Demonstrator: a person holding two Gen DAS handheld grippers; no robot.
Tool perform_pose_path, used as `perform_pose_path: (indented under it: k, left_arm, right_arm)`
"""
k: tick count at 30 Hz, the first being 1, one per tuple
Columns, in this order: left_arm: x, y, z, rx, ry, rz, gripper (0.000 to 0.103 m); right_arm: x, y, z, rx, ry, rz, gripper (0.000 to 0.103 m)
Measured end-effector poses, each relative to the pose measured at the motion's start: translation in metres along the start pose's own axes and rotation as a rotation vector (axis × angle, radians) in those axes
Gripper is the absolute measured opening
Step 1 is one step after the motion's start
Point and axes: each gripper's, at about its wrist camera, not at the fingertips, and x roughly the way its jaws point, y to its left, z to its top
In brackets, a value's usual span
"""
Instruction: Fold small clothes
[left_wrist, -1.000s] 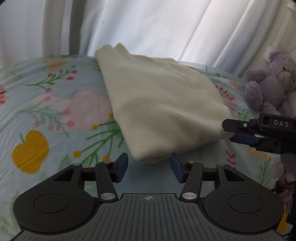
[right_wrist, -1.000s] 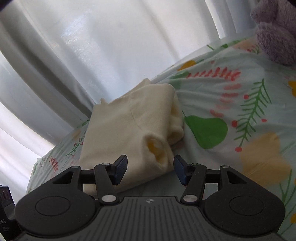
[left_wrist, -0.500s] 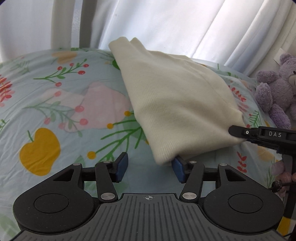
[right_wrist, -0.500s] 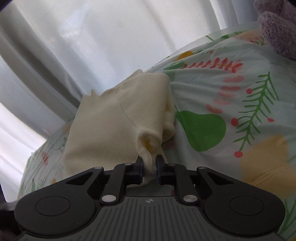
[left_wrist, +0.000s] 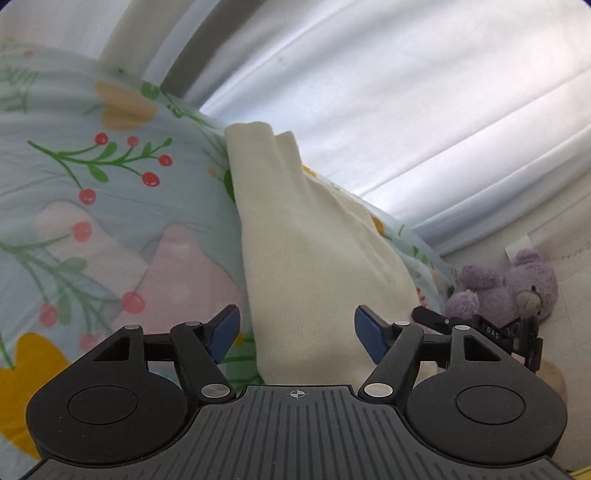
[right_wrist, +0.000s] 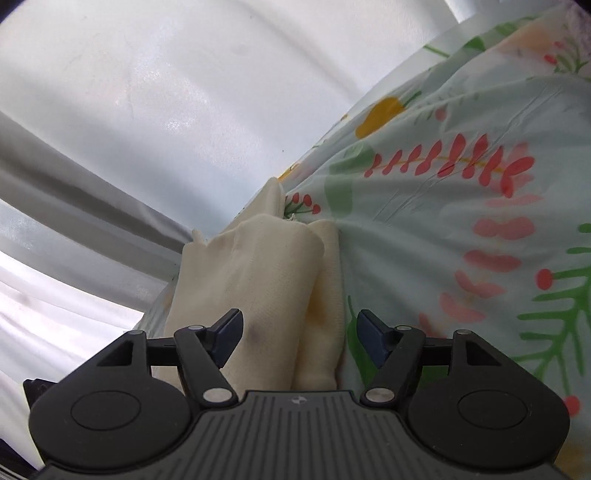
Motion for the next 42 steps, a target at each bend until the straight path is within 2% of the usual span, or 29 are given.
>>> perform_pose_path:
  k: [2,5,6,7,8,9,10,12,15,20,23,26,29,32,35,37,39,42]
  left_arm:
    - [0.007,0.002,0.002,-0.010,0.010,-0.032,0.071]
    - [0.018,0.004,0.005,-0.026,0.023,-0.030,0.070]
    - [0.022,0.005,0.005,-0.037,0.035,-0.032,0.067]
    - [0.027,0.007,0.005,-0.049,0.045,-0.033,0.065]
    - [0.031,0.008,0.005,-0.060,0.055,-0.034,0.059]
    - [0.033,0.009,0.005,-0.067,0.054,-0.042,0.058]
    - [0.035,0.009,0.005,-0.071,0.054,-0.044,0.056]
    - [0.036,0.007,0.005,-0.071,0.048,-0.030,0.045]
    - [0.027,-0.001,0.004,-0.048,0.021,-0.006,0.037]
    - [-0.011,-0.018,-0.001,0.002,-0.043,0.012,0.036]
    - [-0.042,-0.020,-0.011,0.035,-0.067,0.083,0.036]
    - [-0.068,-0.010,-0.026,0.015,-0.083,0.178,0.036]
    - [-0.078,-0.001,-0.040,0.006,-0.079,0.331,0.041]
    - [-0.083,0.003,-0.045,-0.013,-0.078,0.388,0.045]
    - [-0.091,-0.006,-0.045,0.024,-0.125,0.443,0.046]
    - [-0.096,-0.012,-0.046,0.059,-0.166,0.482,0.046]
    - [-0.095,-0.015,-0.044,0.068,-0.182,0.500,0.046]
    - [-0.087,-0.017,-0.041,0.072,-0.170,0.514,0.046]
  right_arm:
    - [0.008,0.006,0.003,-0.019,0.010,0.017,0.076]
    - [0.020,0.016,0.005,-0.072,0.048,0.035,0.075]
    - [0.024,0.019,0.005,-0.085,0.054,0.030,0.074]
    - [0.027,0.021,0.005,-0.097,0.052,0.030,0.072]
    - [0.030,0.022,0.006,-0.096,0.065,0.032,0.061]
    - [0.033,0.022,0.007,-0.088,0.071,0.027,0.052]
    - [0.037,0.022,0.006,-0.084,0.071,0.029,0.049]
    - [0.040,0.025,0.003,-0.089,0.065,0.029,0.040]
    - [0.038,0.036,-0.001,-0.106,0.036,0.011,0.035]
    - [0.035,0.060,-0.013,-0.132,0.057,0.068,0.033]
    - [0.041,0.079,-0.029,-0.157,0.099,0.102,0.033]
    - [0.055,0.099,-0.052,-0.221,0.148,0.120,0.032]
    - [0.067,0.114,-0.072,-0.276,0.167,0.087,0.034]
    - [0.065,0.127,-0.079,-0.318,0.119,-0.018,0.049]
    - [0.050,0.144,-0.076,-0.424,0.004,-0.140,0.051]
    - [0.038,0.155,-0.073,-0.476,-0.072,-0.188,0.051]
    - [0.034,0.168,-0.074,-0.530,-0.106,-0.184,0.051]
    - [0.047,0.191,-0.084,-0.616,-0.080,-0.165,0.051]
